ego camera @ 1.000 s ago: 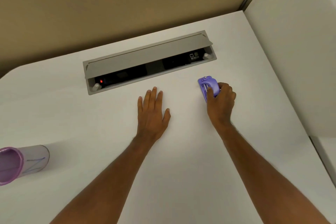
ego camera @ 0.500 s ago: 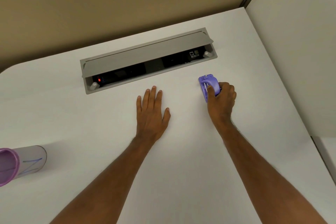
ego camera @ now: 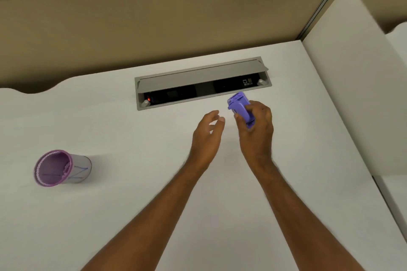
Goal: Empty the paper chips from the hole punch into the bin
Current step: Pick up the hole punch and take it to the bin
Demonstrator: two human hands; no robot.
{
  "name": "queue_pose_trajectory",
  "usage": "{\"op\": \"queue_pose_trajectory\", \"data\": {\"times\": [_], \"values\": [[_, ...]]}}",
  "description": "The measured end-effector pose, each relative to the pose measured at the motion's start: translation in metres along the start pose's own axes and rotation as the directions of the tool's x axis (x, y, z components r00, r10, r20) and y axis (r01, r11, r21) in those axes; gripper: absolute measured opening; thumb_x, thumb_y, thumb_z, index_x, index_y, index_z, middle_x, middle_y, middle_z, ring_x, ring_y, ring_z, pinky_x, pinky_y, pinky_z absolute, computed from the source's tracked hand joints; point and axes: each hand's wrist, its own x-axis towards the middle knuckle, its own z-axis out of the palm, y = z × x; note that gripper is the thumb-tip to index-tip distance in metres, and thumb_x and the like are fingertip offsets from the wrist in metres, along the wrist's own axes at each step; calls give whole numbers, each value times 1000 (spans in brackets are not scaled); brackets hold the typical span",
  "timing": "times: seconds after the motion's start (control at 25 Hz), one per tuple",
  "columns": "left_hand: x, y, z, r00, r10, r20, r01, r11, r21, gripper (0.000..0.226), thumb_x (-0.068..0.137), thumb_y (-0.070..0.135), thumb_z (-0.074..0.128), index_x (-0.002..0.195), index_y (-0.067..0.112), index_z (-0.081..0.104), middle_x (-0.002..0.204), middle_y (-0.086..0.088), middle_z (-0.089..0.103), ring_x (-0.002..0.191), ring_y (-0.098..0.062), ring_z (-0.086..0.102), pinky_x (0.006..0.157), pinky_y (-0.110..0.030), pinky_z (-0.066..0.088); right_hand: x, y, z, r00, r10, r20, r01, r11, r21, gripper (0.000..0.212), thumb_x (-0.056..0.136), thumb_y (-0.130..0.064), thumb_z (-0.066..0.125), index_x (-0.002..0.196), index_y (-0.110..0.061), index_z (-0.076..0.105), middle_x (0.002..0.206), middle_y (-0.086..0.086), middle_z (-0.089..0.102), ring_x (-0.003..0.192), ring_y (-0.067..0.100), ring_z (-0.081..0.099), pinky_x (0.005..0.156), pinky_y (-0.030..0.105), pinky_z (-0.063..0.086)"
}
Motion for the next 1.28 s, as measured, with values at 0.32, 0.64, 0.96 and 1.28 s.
{"op": "queue_pose_trajectory", "data": {"times": [0.32,0.64,0.96,1.28], "values": [[-82,30,-81,959,-254,125,255,587,-769,36,101,50,49,119,25,68,117,-3,71,102,-26,70,72,-38,62,-103,-87,8,896,-388,214,420,898,-133,54,83,-15,80,131,1,62,131,19,65,117,31,64,92,32,56],[-136,-15,-174,964,-182,193,253,419,-872,46,100,57,42,97,15,62,78,0,76,73,-17,74,68,-30,63,-194,-136,37,647,-676,353,737,672,-65,53,87,-15,79,134,3,61,135,18,65,127,33,63,105,44,54],[-172,-89,-252,981,-141,133,162,221,-962,74,99,65,32,94,12,83,93,-10,77,80,-22,71,75,-33,62,-245,-161,78,355,-780,515,883,461,90,53,86,-11,80,136,-4,62,143,13,60,137,30,54,112,43,47],[-181,-126,-291,980,-182,78,104,139,-985,77,101,64,25,93,15,83,86,-3,78,71,-16,71,72,-24,60,-280,-170,116,304,-775,554,875,457,159,55,85,-2,78,137,-8,62,144,9,59,137,24,54,115,35,41]]}}
